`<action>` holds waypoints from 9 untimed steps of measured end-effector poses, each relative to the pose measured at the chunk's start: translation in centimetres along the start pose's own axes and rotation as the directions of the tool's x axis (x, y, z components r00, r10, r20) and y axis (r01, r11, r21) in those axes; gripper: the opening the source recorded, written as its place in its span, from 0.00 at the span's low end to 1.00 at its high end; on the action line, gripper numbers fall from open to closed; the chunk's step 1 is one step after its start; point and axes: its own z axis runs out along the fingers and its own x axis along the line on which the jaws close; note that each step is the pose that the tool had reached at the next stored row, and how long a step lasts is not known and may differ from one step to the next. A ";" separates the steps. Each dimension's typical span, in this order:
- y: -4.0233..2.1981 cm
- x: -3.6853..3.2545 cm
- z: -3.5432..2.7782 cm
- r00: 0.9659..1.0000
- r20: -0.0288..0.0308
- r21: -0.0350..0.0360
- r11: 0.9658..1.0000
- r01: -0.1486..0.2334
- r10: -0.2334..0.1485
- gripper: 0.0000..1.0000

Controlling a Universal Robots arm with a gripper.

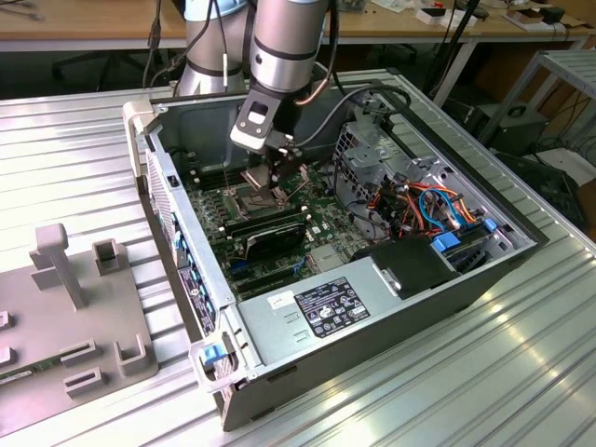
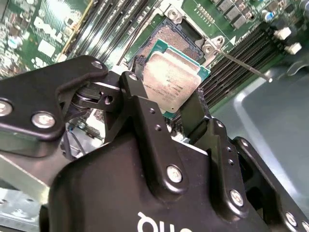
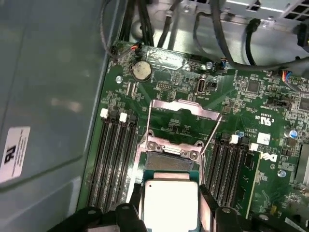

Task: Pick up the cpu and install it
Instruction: 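Place the cpu into insertion slot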

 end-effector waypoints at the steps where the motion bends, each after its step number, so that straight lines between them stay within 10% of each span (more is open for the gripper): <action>1: 0.00 0.00 0.03 0.999 0.001 0.000 0.999 -0.032 0.032 0.55; 5: 0.00 0.00 0.09 0.994 0.003 -0.001 0.994 -0.106 0.106 0.55; 7: -0.01 0.00 0.15 0.985 0.004 -0.002 0.985 -0.174 0.174 0.55; 9: -0.01 0.00 0.17 0.982 0.005 -0.002 0.982 -0.188 0.188 0.55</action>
